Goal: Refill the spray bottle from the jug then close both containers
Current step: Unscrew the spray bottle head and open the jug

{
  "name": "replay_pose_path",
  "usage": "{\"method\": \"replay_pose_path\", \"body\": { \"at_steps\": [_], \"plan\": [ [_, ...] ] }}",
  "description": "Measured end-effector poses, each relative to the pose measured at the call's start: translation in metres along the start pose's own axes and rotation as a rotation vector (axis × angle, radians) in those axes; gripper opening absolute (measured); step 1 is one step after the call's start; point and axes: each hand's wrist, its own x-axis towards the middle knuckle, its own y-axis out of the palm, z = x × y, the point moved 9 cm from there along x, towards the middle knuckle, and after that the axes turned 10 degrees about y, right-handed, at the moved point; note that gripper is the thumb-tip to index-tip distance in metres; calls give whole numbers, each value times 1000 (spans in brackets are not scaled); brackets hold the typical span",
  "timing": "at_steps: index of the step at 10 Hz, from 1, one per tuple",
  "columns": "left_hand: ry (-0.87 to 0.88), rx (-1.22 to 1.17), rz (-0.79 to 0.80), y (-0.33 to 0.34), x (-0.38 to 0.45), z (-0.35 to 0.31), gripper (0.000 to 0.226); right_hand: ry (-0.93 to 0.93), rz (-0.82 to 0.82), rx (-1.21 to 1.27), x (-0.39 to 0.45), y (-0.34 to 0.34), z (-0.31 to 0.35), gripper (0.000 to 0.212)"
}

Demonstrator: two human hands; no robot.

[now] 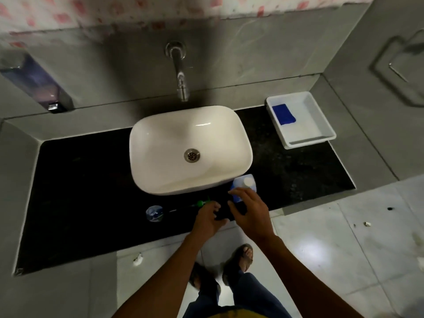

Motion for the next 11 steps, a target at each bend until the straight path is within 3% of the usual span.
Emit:
{"method": "replay_pose_path", "body": {
  "at_steps": [1,2,4,5,6,8,9,10,11],
  "plan": [
    [97,-1,-53,13,16,-42,77,47,-72,60,18,-27,-21,45],
    [202,-34,-119,23,32,-69,82,131,-58,75,40,-40,-39,45],
    [258,40,-273,31,42,-83,61,86,109,-37,71,-33,-45,44],
    [225,135,-349,29,45,-81,73,57,152,-101,80,-31,-44,39],
    [249,189,-246,43,49,-82,78,47,175,-132,81,-34,-42,34],
    [212,-12,-214,40,49,-77,62,66,226,-113,77,-29,-60,33],
    [211,-39,-152,40,51,-79,65,107,148,-396,82,-42,-41,28],
    [240,53,-156,35,52,-82,62,-433,-12,266,68,-51,0,39],
    [231,33,-183,32,51,-83,60,116,131,-213,71,-36,-43,61]
  ]
}}
